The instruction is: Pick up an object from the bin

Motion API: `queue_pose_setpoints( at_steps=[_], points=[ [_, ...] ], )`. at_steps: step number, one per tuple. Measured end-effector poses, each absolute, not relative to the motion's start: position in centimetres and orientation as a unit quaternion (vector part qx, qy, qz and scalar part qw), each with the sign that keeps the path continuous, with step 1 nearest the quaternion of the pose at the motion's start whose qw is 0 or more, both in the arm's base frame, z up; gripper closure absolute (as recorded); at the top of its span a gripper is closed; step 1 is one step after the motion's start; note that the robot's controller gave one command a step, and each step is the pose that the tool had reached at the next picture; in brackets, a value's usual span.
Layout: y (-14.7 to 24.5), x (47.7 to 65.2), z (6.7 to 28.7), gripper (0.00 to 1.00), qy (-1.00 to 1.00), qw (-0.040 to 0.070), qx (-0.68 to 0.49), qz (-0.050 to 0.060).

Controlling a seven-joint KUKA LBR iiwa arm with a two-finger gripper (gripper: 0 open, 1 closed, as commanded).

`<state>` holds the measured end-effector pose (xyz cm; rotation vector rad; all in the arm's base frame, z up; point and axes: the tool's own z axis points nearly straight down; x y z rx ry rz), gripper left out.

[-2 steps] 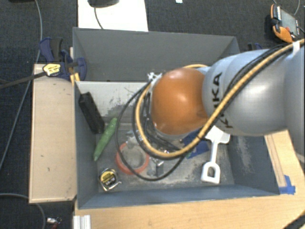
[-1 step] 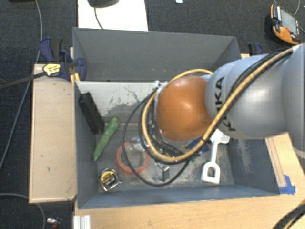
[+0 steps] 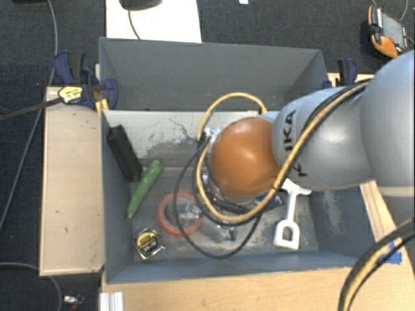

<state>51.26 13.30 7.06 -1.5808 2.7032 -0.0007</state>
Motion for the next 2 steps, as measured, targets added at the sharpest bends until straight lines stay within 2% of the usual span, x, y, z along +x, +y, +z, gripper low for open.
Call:
queue_pose_setpoints(
  at_steps=[1,2],
  points=[
    [12.74,51.35,7.04,1.00,0.896,0.005,-0.444,0.000],
    [12.74,51.35,7.04,1.00,0.896,0.005,-0.443,0.000]
  ],
)
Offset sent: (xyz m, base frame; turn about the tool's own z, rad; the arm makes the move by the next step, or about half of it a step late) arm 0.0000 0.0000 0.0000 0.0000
